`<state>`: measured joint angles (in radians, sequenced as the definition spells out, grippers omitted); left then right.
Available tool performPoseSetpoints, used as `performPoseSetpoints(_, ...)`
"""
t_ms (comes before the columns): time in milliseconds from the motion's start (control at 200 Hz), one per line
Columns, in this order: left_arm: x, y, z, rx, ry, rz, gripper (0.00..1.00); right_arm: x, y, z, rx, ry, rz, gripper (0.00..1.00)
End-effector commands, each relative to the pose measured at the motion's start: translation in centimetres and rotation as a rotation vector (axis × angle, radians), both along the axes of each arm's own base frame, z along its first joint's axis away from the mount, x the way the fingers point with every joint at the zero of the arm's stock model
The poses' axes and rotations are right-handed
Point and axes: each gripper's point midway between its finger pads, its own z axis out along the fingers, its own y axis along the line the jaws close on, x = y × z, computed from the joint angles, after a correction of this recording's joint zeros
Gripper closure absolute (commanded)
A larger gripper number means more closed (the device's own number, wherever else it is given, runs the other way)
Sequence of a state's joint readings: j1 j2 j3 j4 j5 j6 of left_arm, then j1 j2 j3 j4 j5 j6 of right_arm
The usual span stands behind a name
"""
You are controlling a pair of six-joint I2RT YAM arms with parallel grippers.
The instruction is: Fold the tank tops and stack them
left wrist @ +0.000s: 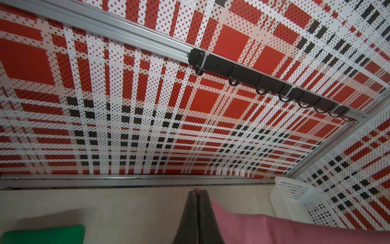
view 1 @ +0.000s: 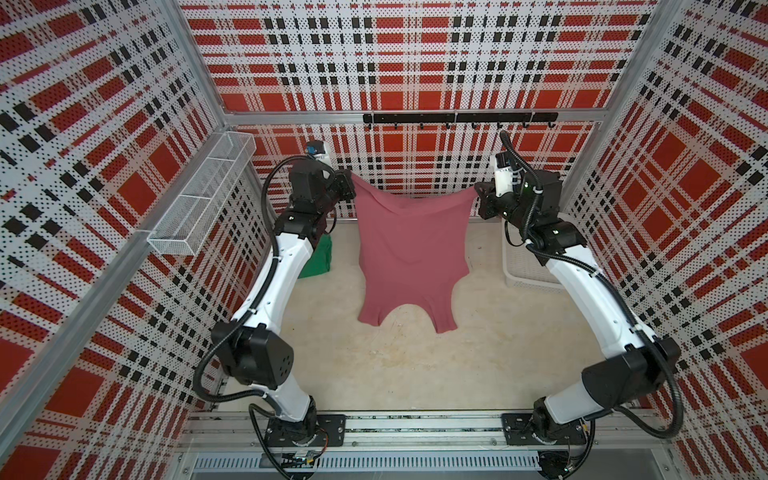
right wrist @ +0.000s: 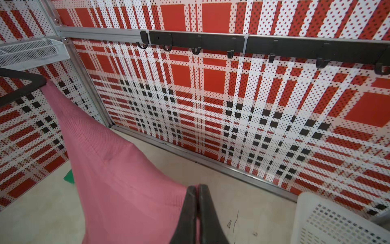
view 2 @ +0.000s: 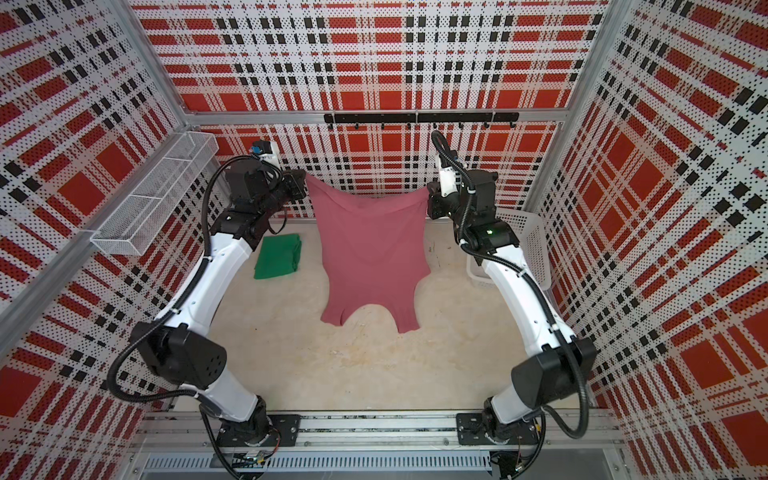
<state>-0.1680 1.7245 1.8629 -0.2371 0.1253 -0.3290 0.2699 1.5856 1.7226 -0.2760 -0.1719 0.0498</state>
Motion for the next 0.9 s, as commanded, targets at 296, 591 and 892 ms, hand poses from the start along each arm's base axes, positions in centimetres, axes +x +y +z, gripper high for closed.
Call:
performPoseSetpoints(296,-0.7,-0.9,9.8,-0.015,-0.272,-0.089,1.0,0.8,-2.1,8.9,0.081,-0.283,0.108,1.0)
performPoseSetpoints(591,-6.7,1.4,-7.8,-0.095,-0.009,-0.032,1.0,-3.6,-1.0,-6.6,0.017,-0.028,0.242,1.0)
performPoseSetpoints(892,-18.3,2.2,-26.0,-0.226,0.349,0.007,1.0,-14.3,-1.3,-20.8,0.18,0.32,0.279,1.0)
